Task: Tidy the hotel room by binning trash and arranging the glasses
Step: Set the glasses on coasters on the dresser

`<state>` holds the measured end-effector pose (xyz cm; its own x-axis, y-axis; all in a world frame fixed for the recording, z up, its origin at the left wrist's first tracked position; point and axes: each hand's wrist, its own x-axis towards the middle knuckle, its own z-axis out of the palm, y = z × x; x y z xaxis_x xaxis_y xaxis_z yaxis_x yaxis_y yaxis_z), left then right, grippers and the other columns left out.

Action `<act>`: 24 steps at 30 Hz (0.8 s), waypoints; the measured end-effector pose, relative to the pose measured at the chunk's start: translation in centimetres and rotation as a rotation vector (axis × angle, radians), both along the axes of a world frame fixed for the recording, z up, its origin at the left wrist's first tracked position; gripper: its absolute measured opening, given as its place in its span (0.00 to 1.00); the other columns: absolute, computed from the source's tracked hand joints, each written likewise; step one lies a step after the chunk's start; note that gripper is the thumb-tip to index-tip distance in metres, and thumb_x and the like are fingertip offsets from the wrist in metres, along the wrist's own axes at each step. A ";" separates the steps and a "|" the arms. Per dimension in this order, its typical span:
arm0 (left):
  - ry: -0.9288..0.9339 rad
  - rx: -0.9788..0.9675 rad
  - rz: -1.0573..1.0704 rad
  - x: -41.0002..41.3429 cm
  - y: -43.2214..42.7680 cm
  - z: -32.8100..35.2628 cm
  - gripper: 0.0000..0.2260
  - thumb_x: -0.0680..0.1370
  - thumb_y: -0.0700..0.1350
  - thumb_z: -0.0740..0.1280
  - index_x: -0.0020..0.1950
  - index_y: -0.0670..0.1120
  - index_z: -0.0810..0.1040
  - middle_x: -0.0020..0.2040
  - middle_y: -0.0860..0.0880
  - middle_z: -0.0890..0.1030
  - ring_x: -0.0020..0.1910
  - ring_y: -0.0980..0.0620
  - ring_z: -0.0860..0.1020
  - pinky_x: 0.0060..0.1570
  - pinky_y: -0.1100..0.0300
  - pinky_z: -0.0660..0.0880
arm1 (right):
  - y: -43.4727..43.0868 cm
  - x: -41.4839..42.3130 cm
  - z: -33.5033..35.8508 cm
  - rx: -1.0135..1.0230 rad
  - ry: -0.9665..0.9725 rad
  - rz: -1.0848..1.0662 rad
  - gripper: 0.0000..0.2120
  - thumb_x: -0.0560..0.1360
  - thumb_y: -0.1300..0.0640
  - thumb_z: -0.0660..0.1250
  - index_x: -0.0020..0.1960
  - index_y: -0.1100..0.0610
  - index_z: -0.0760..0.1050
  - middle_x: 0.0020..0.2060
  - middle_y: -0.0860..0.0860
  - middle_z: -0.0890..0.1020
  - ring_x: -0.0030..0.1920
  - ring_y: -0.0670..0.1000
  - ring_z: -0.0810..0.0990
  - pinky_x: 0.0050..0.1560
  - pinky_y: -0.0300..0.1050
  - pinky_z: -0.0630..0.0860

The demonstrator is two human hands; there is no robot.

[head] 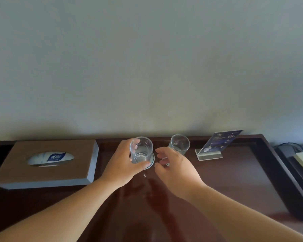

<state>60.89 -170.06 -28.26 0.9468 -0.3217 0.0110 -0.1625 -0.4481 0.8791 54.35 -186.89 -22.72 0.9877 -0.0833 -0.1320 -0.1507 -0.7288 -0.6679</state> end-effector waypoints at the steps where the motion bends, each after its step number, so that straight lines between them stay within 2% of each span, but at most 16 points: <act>1: 0.001 -0.004 -0.002 0.2 -0.3 -0.2 0.26 0.67 0.49 0.77 0.54 0.69 0.66 0.56 0.64 0.70 0.57 0.68 0.71 0.47 0.69 0.72 | -0.1 0.1 -0.3 0.005 0.003 -0.002 0.17 0.74 0.50 0.64 0.63 0.45 0.71 0.53 0.39 0.77 0.52 0.40 0.77 0.55 0.41 0.75; 3: -0.005 -0.020 -0.002 0.6 -0.8 -0.4 0.25 0.66 0.49 0.77 0.51 0.72 0.67 0.53 0.64 0.71 0.54 0.69 0.72 0.43 0.71 0.73 | -0.4 0.3 -0.7 0.015 0.009 -0.005 0.16 0.74 0.50 0.64 0.62 0.44 0.72 0.51 0.39 0.76 0.51 0.39 0.77 0.54 0.40 0.75; 6: -0.026 -0.016 0.023 1.2 -1.3 -1.1 0.25 0.63 0.55 0.74 0.49 0.77 0.65 0.53 0.66 0.71 0.55 0.67 0.72 0.48 0.68 0.73 | -0.7 0.6 -1.2 0.026 0.010 -0.011 0.16 0.74 0.51 0.64 0.62 0.44 0.72 0.51 0.39 0.77 0.51 0.38 0.76 0.54 0.38 0.75; 9: -0.015 -0.001 0.034 1.9 -1.4 -2.4 0.25 0.63 0.57 0.74 0.53 0.71 0.65 0.55 0.65 0.70 0.57 0.66 0.71 0.52 0.64 0.72 | -0.8 0.8 -1.8 0.042 0.020 -0.021 0.16 0.75 0.51 0.64 0.62 0.44 0.72 0.52 0.38 0.77 0.51 0.38 0.76 0.54 0.38 0.75; 14: -0.012 0.017 0.049 2.4 -1.6 -3.5 0.28 0.67 0.53 0.77 0.60 0.63 0.66 0.57 0.63 0.70 0.59 0.65 0.70 0.56 0.60 0.73 | -1.0 0.9 -2.6 0.051 0.037 -0.015 0.15 0.75 0.51 0.64 0.62 0.43 0.72 0.52 0.38 0.77 0.51 0.38 0.76 0.54 0.37 0.75; 24: -0.004 0.019 0.074 2.9 -2.0 -5.1 0.28 0.66 0.53 0.76 0.62 0.64 0.67 0.58 0.65 0.69 0.59 0.64 0.70 0.58 0.56 0.73 | -1.4 1.3 -3.3 0.062 0.046 -0.023 0.15 0.74 0.51 0.65 0.61 0.44 0.72 0.51 0.38 0.77 0.51 0.38 0.76 0.55 0.37 0.74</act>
